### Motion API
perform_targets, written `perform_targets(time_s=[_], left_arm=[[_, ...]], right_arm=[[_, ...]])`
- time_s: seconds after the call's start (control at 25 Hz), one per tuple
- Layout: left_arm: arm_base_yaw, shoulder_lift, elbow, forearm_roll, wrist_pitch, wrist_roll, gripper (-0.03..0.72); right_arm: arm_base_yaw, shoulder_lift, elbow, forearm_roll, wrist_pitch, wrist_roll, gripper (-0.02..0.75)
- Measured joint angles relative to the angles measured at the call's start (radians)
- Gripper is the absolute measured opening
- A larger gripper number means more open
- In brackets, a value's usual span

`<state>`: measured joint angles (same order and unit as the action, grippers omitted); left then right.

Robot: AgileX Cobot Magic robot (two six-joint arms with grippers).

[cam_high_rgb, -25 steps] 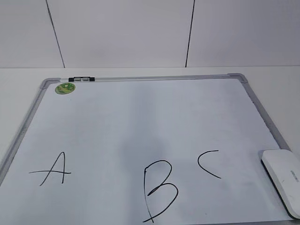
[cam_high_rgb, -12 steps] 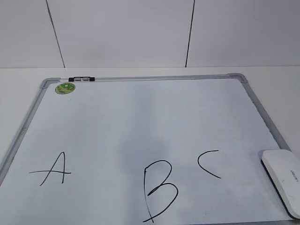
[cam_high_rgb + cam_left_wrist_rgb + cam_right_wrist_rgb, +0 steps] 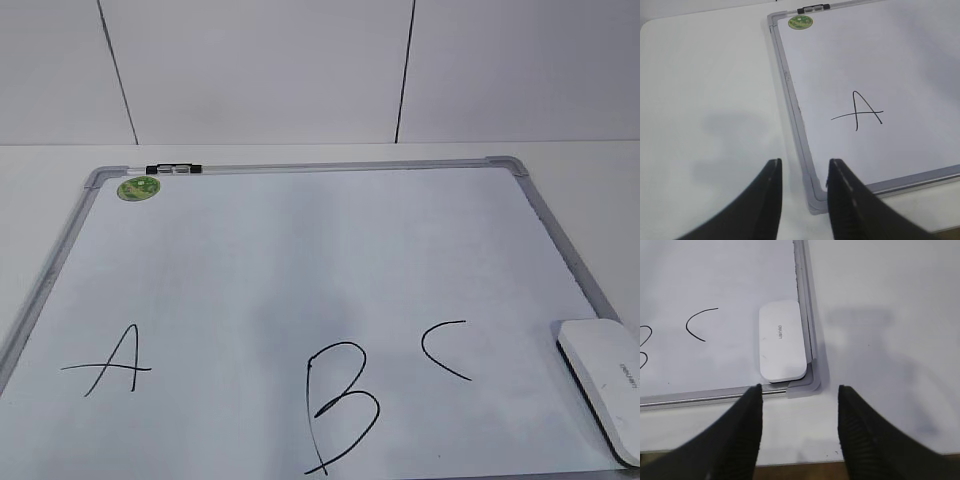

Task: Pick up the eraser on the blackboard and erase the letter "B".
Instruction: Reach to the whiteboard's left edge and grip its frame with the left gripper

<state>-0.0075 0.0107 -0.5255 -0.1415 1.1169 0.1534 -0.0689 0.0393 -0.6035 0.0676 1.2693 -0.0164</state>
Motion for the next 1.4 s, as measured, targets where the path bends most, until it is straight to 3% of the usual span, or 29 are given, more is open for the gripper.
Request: perform_targets(time_s=[0.24,0.76,1.4], left_arm=[[-0.008,0.035,-0.002,0.000,0.004,-0.002,0.239],[-0.028,0.398,-0.093,0.026,-0.013,-0.065,0.240],[-0.028,1.030,-0.401,0.020,0.096,-0.097,0.240]], right_arm=[[0.000,0.103,-0.001,0.000,0.000,0.001,0.410],[0.000,0.312,-0.011,0.000,0.000,0.058,0.410],[0.000,0.739,-0.202,0.000,-0.008,0.090,0.410]])
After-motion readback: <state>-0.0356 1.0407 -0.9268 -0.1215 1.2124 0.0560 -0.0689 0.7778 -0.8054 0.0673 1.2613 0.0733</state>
